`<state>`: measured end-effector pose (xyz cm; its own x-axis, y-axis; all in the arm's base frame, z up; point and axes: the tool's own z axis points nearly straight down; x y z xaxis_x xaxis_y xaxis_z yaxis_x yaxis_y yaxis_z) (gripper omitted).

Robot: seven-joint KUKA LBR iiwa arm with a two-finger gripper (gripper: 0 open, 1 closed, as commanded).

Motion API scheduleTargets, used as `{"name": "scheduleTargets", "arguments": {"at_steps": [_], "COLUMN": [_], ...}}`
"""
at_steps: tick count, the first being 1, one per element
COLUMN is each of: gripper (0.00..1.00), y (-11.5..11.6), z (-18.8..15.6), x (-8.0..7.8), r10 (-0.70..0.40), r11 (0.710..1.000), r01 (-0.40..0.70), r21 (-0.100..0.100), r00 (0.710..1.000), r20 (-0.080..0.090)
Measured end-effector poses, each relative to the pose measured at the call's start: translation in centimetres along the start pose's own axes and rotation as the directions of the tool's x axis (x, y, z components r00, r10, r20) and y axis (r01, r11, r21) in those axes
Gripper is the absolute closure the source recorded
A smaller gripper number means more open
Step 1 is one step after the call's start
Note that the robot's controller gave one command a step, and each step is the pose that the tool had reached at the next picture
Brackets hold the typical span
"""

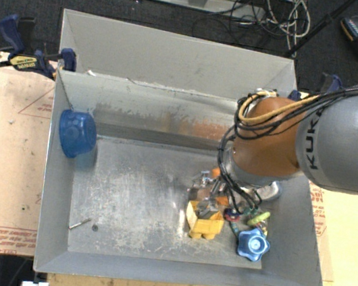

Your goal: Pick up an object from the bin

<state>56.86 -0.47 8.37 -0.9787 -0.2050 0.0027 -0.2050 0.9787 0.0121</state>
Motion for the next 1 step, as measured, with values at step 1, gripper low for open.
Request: {"name": "scheduleTargets", "arguments": {"at_steps": [1], "gripper": [1.0], "y": [0.0], "z": [0.0], "x": [0.0], "r10": [0.0], "r11": [1.0], "r01": [0.0], "r21": [0.0], "r00": [1.0], "r20": [0.0]}}
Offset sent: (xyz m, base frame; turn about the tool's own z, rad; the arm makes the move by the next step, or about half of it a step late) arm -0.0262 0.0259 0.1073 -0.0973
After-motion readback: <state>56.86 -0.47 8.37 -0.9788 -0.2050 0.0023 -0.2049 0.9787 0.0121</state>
